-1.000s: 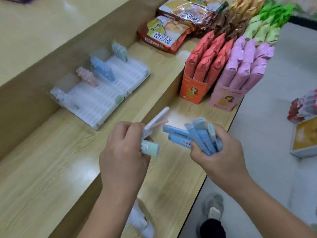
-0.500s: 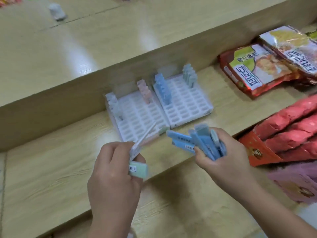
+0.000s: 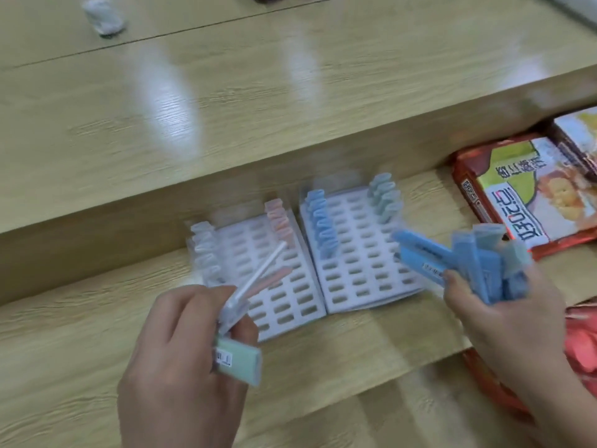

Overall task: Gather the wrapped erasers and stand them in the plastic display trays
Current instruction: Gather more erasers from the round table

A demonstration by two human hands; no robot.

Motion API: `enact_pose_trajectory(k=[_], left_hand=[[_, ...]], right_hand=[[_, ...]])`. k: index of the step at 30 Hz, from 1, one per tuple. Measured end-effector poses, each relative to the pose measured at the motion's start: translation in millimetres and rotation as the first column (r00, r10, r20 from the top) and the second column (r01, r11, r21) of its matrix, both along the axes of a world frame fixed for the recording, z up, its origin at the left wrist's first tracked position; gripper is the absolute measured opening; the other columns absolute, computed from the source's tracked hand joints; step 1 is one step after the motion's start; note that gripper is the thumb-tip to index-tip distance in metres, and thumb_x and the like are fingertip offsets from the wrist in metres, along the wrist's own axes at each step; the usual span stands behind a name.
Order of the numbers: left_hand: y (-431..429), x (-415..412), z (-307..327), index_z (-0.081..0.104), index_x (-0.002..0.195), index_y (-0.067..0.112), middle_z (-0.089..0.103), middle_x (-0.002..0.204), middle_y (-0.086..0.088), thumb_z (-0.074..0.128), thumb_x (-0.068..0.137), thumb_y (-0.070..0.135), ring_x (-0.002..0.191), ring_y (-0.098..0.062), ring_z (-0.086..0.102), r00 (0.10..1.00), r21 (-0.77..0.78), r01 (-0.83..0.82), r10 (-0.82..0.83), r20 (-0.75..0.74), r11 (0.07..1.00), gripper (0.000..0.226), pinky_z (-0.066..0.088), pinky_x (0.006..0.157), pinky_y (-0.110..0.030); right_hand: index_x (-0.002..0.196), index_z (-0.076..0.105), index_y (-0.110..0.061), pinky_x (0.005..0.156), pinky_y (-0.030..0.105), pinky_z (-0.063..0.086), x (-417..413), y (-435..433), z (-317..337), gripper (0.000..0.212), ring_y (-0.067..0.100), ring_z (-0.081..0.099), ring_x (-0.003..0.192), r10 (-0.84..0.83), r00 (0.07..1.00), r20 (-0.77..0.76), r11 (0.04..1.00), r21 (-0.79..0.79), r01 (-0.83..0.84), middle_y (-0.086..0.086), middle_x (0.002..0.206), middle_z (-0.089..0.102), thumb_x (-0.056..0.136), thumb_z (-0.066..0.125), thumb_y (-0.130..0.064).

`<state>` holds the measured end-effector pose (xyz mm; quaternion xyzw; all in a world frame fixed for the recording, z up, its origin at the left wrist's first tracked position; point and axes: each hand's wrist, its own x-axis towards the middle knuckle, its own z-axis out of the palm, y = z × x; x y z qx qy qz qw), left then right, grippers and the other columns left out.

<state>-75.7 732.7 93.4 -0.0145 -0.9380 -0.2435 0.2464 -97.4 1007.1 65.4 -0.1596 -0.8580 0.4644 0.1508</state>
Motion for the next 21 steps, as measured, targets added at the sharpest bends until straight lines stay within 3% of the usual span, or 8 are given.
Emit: enact_pose_trajectory(k=[4,7,11,13,15,17,19,21], left_hand=[[7,-7,2,0.073,0.084,0.009,0.064,0.085,-0.007,0.060,0.086,0.014,0.073,-0.015,0.050,0.997,0.003,-0.067,0.067,0.025,0.998,0.014,0.038,0.065,-0.023],[35,-14,3,0.073,0.088,0.016,0.062,0.088,-0.003,0.060,0.084,0.013,0.076,-0.018,0.055,0.999,-0.011,-0.001,0.002,0.050,1.000,0.014,0.045,0.061,-0.027],[72,-26,4,0.067,0.096,0.024,0.060,0.092,0.000,0.055,0.082,0.023,0.073,-0.025,0.061,0.987,-0.005,0.128,-0.127,0.099,0.992,0.019,0.050,0.046,-0.035],[74,-24,7,0.063,0.096,0.027,0.061,0.090,0.000,0.056,0.084,0.019,0.073,-0.023,0.061,0.990,0.013,0.120,-0.120,0.066,0.993,0.017,0.051,0.053,-0.032],[57,-18,11,0.062,0.092,0.030,0.061,0.086,-0.003,0.058,0.087,0.016,0.074,-0.016,0.055,0.994,0.038,0.104,-0.105,0.024,0.994,0.015,0.050,0.072,-0.020],[15,-6,10,0.062,0.083,0.024,0.054,0.073,-0.008,0.051,0.097,0.026,0.073,-0.014,0.044,0.999,-0.019,0.007,-0.006,0.053,1.000,0.017,0.041,0.088,-0.011],[-32,0,10,0.052,0.071,0.021,0.043,0.069,-0.003,0.036,0.105,0.039,0.069,-0.016,0.040,0.978,-0.002,-0.110,0.109,0.176,0.994,0.042,0.046,0.081,-0.024],[-62,9,3,0.046,0.069,0.020,0.051,0.073,0.008,0.048,0.101,0.009,0.069,-0.006,0.047,0.948,0.083,-0.254,0.231,0.220,0.964,0.034,0.043,0.072,-0.011]], right_hand=[[0.090,0.059,-0.021,0.051,0.006,0.043,-23,17,-9,0.025,-0.007,0.061,0.063,-0.059,0.997,0.051,0.998,0.017,0.059,-0.009,0.074,0.063,0.072,0.072,-0.030],[0.084,0.057,-0.024,0.047,0.010,0.045,-30,24,-16,0.023,-0.001,0.062,0.061,-0.080,0.993,0.091,0.996,-0.019,0.082,-0.007,0.073,0.064,0.078,0.079,-0.022],[0.084,0.058,-0.030,0.051,0.031,0.052,-33,27,-16,0.023,0.015,0.063,0.057,-0.125,0.984,0.126,0.985,-0.106,0.138,-0.003,0.072,0.066,0.069,0.072,-0.040],[0.087,0.059,-0.034,0.050,0.040,0.053,-30,24,-7,0.026,0.018,0.062,0.055,-0.133,0.982,0.136,0.979,-0.134,0.152,-0.005,0.071,0.066,0.065,0.070,-0.044],[0.088,0.062,-0.033,0.051,0.043,0.056,-26,17,4,0.026,0.019,0.064,0.056,-0.132,0.983,0.129,0.972,-0.175,0.154,-0.005,0.072,0.068,0.066,0.073,-0.040],[0.085,0.062,-0.032,0.058,0.038,0.059,-22,-3,17,0.024,0.015,0.065,0.059,-0.086,0.988,0.125,0.977,-0.186,0.108,-0.004,0.071,0.067,0.068,0.078,-0.033],[0.080,0.058,-0.036,0.057,0.012,0.051,-16,-35,25,0.026,0.001,0.063,0.060,0.036,0.992,0.118,0.985,-0.173,-0.015,-0.014,0.070,0.066,0.067,0.077,-0.026],[0.080,0.058,-0.040,0.054,0.000,0.039,-10,-78,26,0.026,-0.011,0.060,0.063,0.213,0.966,0.144,0.962,-0.206,-0.181,-0.030,0.074,0.063,0.064,0.074,-0.026]])
